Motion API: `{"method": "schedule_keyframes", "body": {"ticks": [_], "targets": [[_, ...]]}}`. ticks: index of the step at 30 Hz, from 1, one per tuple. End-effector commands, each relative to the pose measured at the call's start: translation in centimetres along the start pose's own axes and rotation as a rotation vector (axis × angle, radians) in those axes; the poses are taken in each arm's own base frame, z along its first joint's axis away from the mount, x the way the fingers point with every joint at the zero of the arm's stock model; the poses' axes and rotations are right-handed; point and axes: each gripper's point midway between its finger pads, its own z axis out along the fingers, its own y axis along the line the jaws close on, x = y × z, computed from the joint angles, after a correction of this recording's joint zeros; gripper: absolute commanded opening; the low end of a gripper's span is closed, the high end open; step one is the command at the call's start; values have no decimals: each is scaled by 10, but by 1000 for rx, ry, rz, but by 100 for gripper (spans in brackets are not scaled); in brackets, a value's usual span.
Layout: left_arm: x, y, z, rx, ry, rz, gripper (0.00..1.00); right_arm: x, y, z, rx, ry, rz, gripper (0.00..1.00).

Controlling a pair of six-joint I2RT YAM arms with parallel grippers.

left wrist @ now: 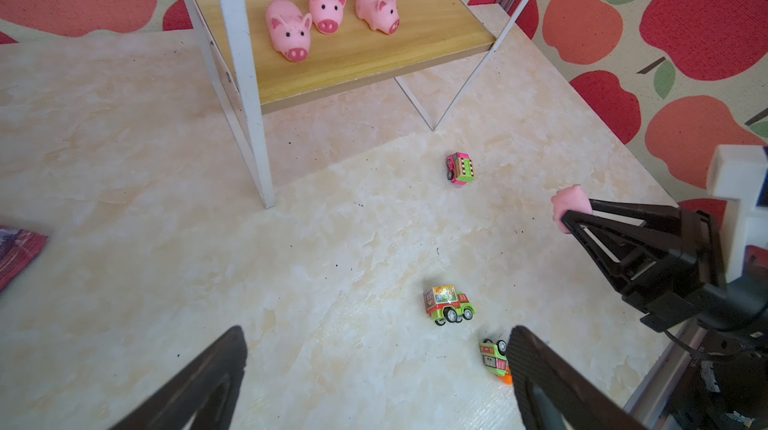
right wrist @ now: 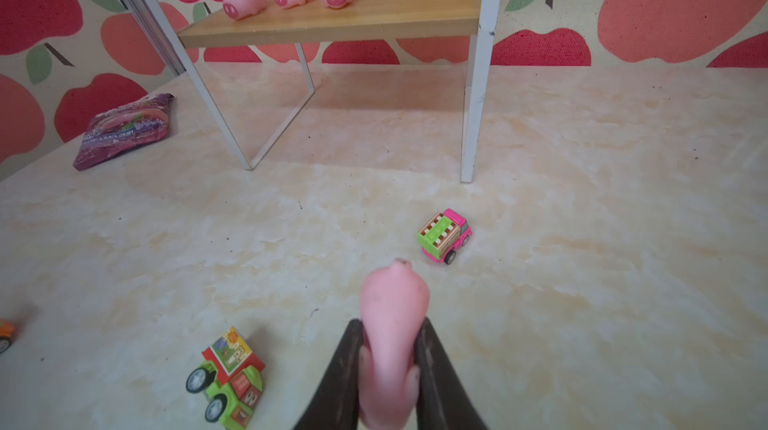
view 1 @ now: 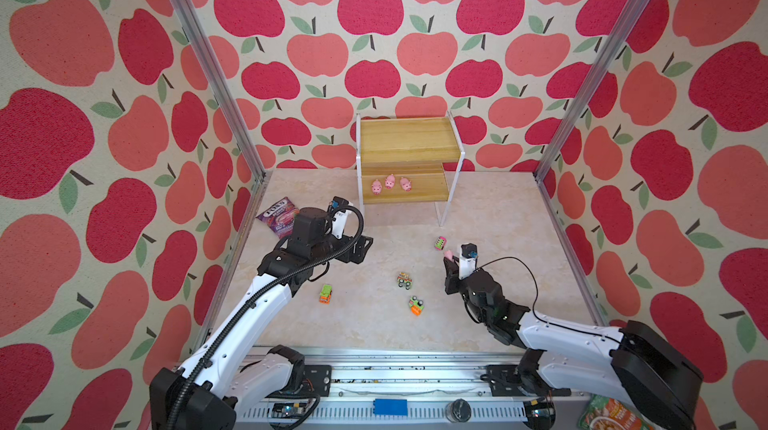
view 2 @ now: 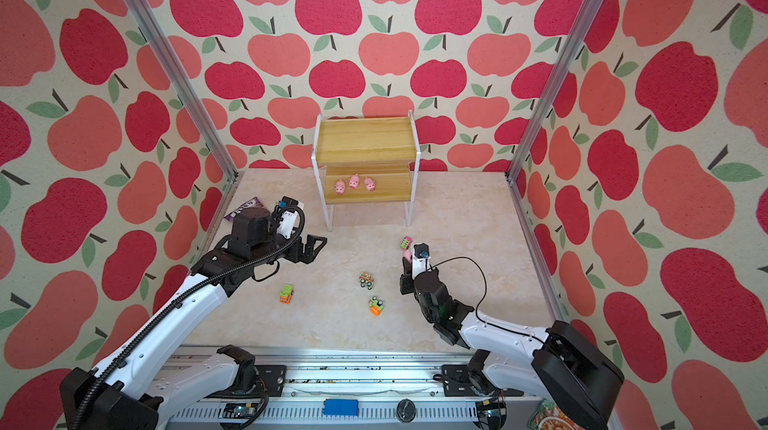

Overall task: Place and organize the plastic toys onto the shelf
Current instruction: 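Carry the pink pig in the right gripper to the lower shelf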

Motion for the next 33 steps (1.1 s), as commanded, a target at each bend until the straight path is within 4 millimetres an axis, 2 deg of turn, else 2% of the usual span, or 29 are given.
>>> {"method": "schedule_keyframes", "body": {"ticks": [1,6,9,21,33], "targets": [[-11,5,-6,-18,-41,7,100,-5,8,11,1,29,-74,24],[-13,10,-9,-39,-49,6,100,-35,33,44,-39,11,-98,24],[-13,12,-10,-46,-52,6,100,-51,40,64,-34,-10,-106,24],[-14,13,-11,-45,-56,3,100,-105,36,130,-7,-86,-81,24],[-12,12,-7,-34,-44,-1,100,-130,23,173,59,-122,-51,24]]}}
